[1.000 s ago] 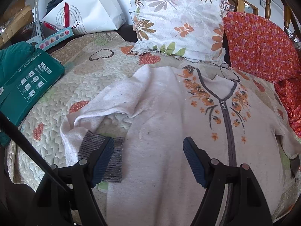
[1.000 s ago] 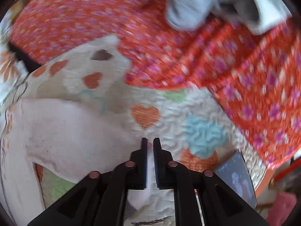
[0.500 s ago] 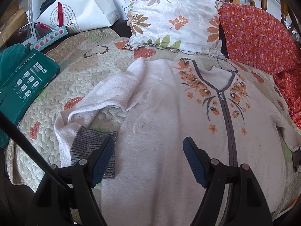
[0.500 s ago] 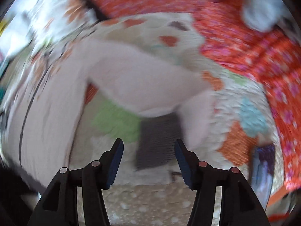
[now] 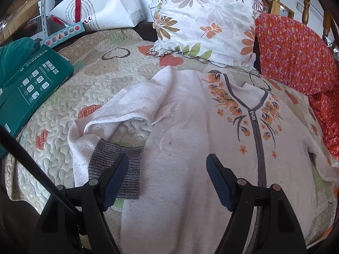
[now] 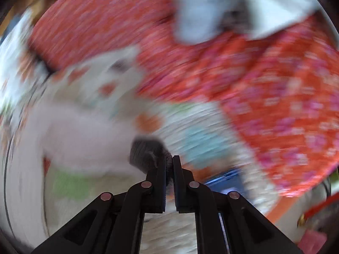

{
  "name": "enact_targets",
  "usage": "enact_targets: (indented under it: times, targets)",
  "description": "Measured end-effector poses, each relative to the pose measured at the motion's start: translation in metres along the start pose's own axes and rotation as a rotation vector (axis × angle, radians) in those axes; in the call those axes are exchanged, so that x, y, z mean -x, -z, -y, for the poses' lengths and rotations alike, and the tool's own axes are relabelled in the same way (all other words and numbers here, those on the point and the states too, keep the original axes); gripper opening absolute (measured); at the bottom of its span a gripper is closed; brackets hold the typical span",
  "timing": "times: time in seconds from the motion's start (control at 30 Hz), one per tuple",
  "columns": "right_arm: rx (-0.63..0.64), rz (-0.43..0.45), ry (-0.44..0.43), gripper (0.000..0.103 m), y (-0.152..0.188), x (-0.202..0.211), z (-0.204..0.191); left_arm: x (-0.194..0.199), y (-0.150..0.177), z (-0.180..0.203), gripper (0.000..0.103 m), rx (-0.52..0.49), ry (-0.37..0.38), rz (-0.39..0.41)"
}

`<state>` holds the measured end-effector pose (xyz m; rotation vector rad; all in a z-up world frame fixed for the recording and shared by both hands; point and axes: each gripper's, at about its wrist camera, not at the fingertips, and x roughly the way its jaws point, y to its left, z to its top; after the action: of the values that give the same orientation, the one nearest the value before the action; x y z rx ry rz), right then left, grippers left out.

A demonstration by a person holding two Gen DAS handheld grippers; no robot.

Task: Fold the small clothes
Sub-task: 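Grasp the grey cuff with the right tool and carry it across the body, then lay the sleeve across the cardigan body and open the right tool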

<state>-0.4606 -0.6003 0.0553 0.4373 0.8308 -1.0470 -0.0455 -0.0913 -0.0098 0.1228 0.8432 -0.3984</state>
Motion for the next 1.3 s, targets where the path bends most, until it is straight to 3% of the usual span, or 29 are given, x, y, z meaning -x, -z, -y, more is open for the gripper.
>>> enact_targets:
  times: [0.1,0.2,0.3,0.4,0.5,0.6,0.7,0.8,0.83,0.93,1.13,1.3]
  targets:
    - [-0.151,0.057,0.057,0.005,-0.026,0.017,0.036,0.004,0.0,-0.001,0.075,-0.002,-0.008,0.018]
    - [-0.261,0.085,0.044,0.005,-0.041,0.024,0.048,0.008,-0.001,-0.005,0.075,0.003,-0.018,0.03]
    - [-0.324,0.072,-0.078,0.005,-0.046,0.026,0.035,0.012,-0.005,-0.013,0.075,0.018,-0.015,0.033]
    - [-0.31,0.046,-0.203,0.005,-0.052,0.025,-0.002,0.021,-0.019,-0.019,0.075,0.002,-0.006,0.04]
    - [-0.245,0.019,-0.341,0.005,-0.058,0.025,-0.071,0.04,-0.045,-0.034,0.075,-0.006,-0.038,0.106]
    - [-0.128,-0.008,-0.463,0.005,-0.065,0.027,-0.163,0.055,-0.064,-0.054,0.084,0.02,-0.07,0.181]
    - [-0.001,-0.045,-0.572,0.005,-0.061,0.029,-0.264,0.061,-0.069,-0.083,0.085,0.071,-0.153,0.267]
    - [0.12,-0.097,-0.664,0.005,-0.041,0.03,-0.366,0.052,-0.064,-0.109,0.085,0.138,-0.205,0.246]
    - [0.154,-0.111,-0.685,0.005,-0.034,0.03,-0.392,0.046,-0.066,-0.119,0.085,0.172,-0.183,0.2]
    - [0.279,-0.158,-0.729,0.005,-0.003,0.028,-0.487,0.047,-0.066,-0.143,0.085,0.26,-0.142,0.197]
    - [0.378,-0.218,-0.739,0.005,0.04,0.014,-0.591,0.044,-0.067,-0.166,0.085,0.353,-0.147,0.186]
    - [0.404,-0.259,-0.74,0.005,0.054,-0.001,-0.632,0.038,-0.07,-0.179,0.085,0.403,-0.15,0.17]
